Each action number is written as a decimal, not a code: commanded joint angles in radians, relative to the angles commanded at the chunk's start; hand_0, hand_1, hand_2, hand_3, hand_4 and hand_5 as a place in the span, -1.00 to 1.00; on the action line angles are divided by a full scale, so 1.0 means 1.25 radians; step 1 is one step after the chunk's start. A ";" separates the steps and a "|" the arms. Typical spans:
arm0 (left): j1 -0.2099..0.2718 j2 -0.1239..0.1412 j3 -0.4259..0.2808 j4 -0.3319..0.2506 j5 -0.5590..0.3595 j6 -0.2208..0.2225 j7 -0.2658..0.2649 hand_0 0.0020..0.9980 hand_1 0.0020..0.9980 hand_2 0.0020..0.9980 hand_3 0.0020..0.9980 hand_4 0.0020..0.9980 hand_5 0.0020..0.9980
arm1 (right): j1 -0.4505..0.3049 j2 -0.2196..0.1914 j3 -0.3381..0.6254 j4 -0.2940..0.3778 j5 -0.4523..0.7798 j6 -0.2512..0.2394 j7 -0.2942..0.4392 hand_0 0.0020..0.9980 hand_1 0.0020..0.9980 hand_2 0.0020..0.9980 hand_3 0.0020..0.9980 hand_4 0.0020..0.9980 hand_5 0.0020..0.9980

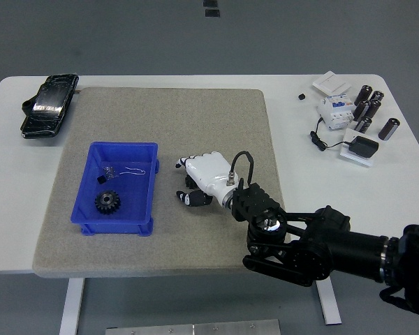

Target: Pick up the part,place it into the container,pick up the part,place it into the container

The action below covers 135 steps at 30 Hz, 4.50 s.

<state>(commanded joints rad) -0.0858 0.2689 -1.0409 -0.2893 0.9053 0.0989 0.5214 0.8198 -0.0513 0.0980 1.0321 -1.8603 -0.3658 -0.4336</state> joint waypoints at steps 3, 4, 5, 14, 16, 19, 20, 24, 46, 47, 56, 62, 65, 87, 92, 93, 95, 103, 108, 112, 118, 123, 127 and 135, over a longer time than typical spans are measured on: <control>0.000 0.000 0.002 0.000 -0.003 0.000 -0.001 0.44 0.35 0.28 0.20 0.32 -0.39 | -0.001 -0.012 0.001 0.007 -0.002 0.001 0.002 -0.28 0.01 0.34 0.43 0.37 -0.23; 0.000 0.000 0.002 0.000 -0.004 0.000 -0.002 0.44 0.35 0.28 0.20 0.32 -0.39 | -0.001 -0.014 0.001 0.008 -0.002 0.000 0.003 -0.28 0.01 0.34 0.43 0.37 -0.23; 0.000 0.000 0.003 0.001 -0.005 0.001 -0.003 0.44 0.35 0.28 0.20 0.32 -0.39 | -0.001 -0.017 0.002 0.009 -0.002 -0.001 0.005 -0.28 0.01 0.34 0.43 0.37 -0.23; -0.001 0.001 0.008 0.002 -0.010 0.001 -0.007 0.44 0.35 0.29 0.19 0.33 -0.38 | -0.005 -0.027 -0.004 0.005 0.015 -0.009 0.017 -0.41 -0.20 0.04 0.28 -0.03 -0.50; -0.001 0.001 0.008 0.002 -0.010 0.001 -0.007 0.44 0.35 0.29 0.19 0.33 -0.38 | -0.006 -0.026 -0.006 0.003 0.020 -0.010 0.019 -0.41 -0.20 0.04 0.28 -0.03 -0.50; -0.001 0.001 0.009 0.002 -0.011 0.001 -0.008 0.44 0.35 0.29 0.19 0.33 -0.38 | -0.006 -0.023 -0.009 -0.001 0.027 -0.012 0.022 -0.41 -0.20 0.04 0.28 -0.03 -0.50; -0.001 0.001 0.008 0.002 -0.010 0.000 -0.008 0.44 0.34 0.29 0.19 0.33 -0.38 | -0.006 -0.022 -0.010 -0.001 0.029 -0.012 0.022 -0.41 -0.22 0.00 0.26 0.05 -0.66; -0.001 0.001 0.005 0.002 -0.010 -0.001 -0.009 0.44 0.34 0.29 0.19 0.33 -0.38 | -0.007 -0.017 -0.013 -0.003 0.035 -0.014 0.024 -0.41 -0.22 0.00 0.26 0.05 -0.66; 0.000 -0.001 0.006 0.000 -0.012 0.003 -0.007 0.44 0.35 0.30 0.20 0.35 -0.34 | 0.028 0.004 0.074 0.155 -0.013 -0.041 0.000 -0.42 -0.24 -0.06 0.18 0.19 -0.79; 0.000 -0.002 0.006 0.000 -0.011 0.003 -0.007 0.44 0.35 0.30 0.20 0.35 -0.34 | 0.031 0.011 0.073 0.166 -0.016 -0.043 -0.002 -0.42 -0.24 -0.06 0.18 0.19 -0.79; -0.001 0.000 0.004 -0.001 -0.010 0.004 -0.005 0.44 0.35 0.31 0.20 0.37 -0.31 | 0.054 0.041 0.024 0.198 -0.014 -0.073 0.019 -0.19 0.09 0.24 0.32 -0.03 -0.68; 0.001 0.000 0.001 -0.002 -0.006 0.003 -0.001 0.44 0.35 0.31 0.20 0.38 -0.30 | 0.046 0.041 0.009 0.188 -0.010 -0.106 0.038 0.50 0.58 0.61 0.46 0.15 -0.38; 0.001 0.001 0.001 -0.002 -0.005 0.003 -0.001 0.44 0.35 0.31 0.20 0.38 -0.30 | 0.041 0.041 -0.001 0.185 -0.006 -0.108 0.042 0.50 0.58 0.61 0.46 0.15 -0.38; 0.002 -0.004 0.003 -0.001 -0.007 0.003 -0.003 0.44 0.35 0.30 0.20 0.37 -0.31 | -0.012 0.010 0.116 0.230 0.116 -0.155 0.113 0.77 0.75 0.72 0.74 0.45 -0.26; 0.004 -0.006 0.007 0.000 -0.016 0.004 -0.006 0.44 0.35 0.30 0.20 0.36 -0.32 | -0.068 -0.054 0.216 0.278 0.238 -0.198 0.207 0.66 0.65 0.63 0.61 0.44 -0.27; 0.004 -0.006 0.008 0.001 -0.017 0.004 -0.007 0.44 0.35 0.30 0.20 0.36 -0.32 | -0.084 -0.070 0.237 0.289 0.265 -0.202 0.229 0.66 0.65 0.63 0.61 0.44 -0.27; 0.004 -0.006 0.009 0.001 -0.019 0.005 -0.008 0.44 0.35 0.30 0.20 0.36 -0.32 | -0.117 -0.096 0.284 0.306 0.328 -0.208 0.276 0.66 0.65 0.63 0.61 0.44 -0.27; 0.002 -0.003 0.009 0.003 -0.020 0.004 -0.011 0.44 0.35 0.30 0.20 0.36 -0.32 | -0.240 -0.168 0.462 0.358 0.534 -0.190 0.436 0.58 0.58 0.56 0.52 0.44 -0.26; -0.002 -0.001 0.008 0.006 -0.016 0.001 -0.015 0.44 0.35 0.30 0.20 0.36 -0.32 | -0.313 -0.207 0.566 0.377 0.623 -0.178 0.501 0.55 0.56 0.53 0.48 0.45 -0.25; -0.002 0.003 0.009 0.006 -0.016 0.000 -0.015 0.44 0.35 0.30 0.19 0.36 -0.33 | -0.372 -0.232 0.646 0.387 0.679 -0.168 0.526 0.53 0.54 0.52 0.47 0.44 -0.25; -0.002 0.009 0.008 0.006 -0.012 -0.001 -0.014 0.44 0.35 0.30 0.19 0.36 -0.33 | -0.434 -0.246 0.737 0.385 0.724 -0.149 0.549 0.51 0.52 0.51 0.47 0.44 -0.23; -0.003 0.016 0.006 0.006 -0.005 -0.003 -0.012 0.44 0.35 0.30 0.19 0.36 -0.33 | -0.458 -0.243 0.777 0.382 0.726 -0.139 0.553 0.51 0.51 0.51 0.46 0.43 -0.21; -0.002 0.022 0.002 0.005 0.003 -0.005 -0.010 0.44 0.35 0.30 0.19 0.36 -0.33 | -0.468 -0.240 0.795 0.380 0.729 -0.129 0.556 0.51 0.51 0.51 0.46 0.43 -0.21; -0.004 0.031 0.000 0.005 0.010 -0.006 -0.008 0.44 0.35 0.29 0.20 0.36 -0.35 | -0.486 -0.239 0.813 0.373 0.748 -0.117 0.564 0.50 0.48 0.50 0.46 0.45 -0.19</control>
<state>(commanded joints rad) -0.0910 0.3080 -1.0405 -0.2830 0.9177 0.0911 0.5114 0.2126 -0.3507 1.1139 1.4986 -0.9253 -0.5125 0.2714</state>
